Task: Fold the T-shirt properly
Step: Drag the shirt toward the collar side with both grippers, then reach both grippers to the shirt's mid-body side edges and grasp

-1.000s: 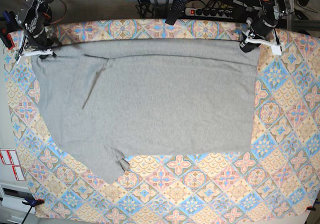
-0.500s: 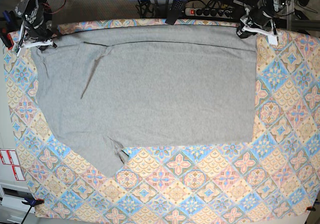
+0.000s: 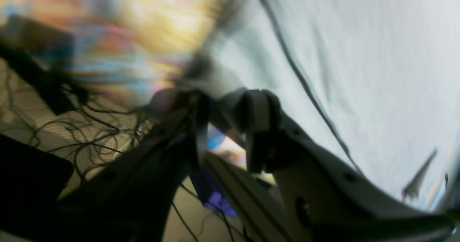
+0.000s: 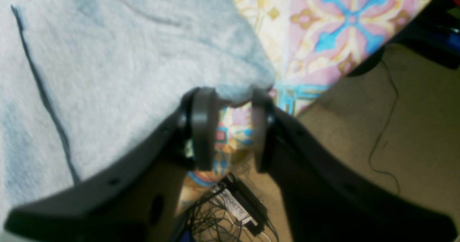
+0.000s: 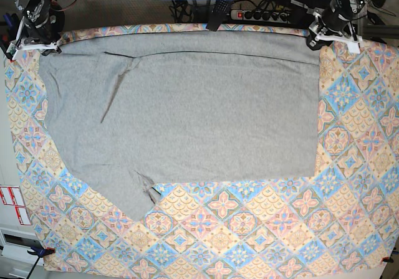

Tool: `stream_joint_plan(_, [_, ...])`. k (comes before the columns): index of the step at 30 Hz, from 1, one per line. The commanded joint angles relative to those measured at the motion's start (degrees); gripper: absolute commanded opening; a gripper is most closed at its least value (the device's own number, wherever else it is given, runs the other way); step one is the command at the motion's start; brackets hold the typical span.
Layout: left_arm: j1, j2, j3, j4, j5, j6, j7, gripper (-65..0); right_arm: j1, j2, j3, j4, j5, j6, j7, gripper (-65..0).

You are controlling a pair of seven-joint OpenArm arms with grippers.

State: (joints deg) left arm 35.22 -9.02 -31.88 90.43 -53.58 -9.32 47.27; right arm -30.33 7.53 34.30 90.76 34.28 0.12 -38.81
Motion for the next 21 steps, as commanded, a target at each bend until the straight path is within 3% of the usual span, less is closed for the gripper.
stream_joint_plan(1, [0.16,-0.52,-1.22,0.95,-0.44,-0.74,-0.28,-46.4,-0.14,0.6,0.46,0.98,0.05,0.19,1.14,-45.3])
stream_joint_plan(7, [-3.0,-1.14,-4.47,0.95,-0.18,-0.83,-0.19,-46.4,1.54,0.6,0.46,1.06,-0.13,0.19,1.22,-44.6])
stream_joint_plan(17, [-12.59,-6.41,-3.68,0.86,0.18,-0.48,-0.19,-46.4,9.8,1.04,0.29,2.47,-0.22,0.19,1.05,-44.7])
stream_joint_plan(21, [-18.21,-7.91,-0.87,0.78,4.84,-0.48,-0.19,-45.7,14.11,1.04,-0.59,1.94,-4.52,0.19,0.96,-44.7])
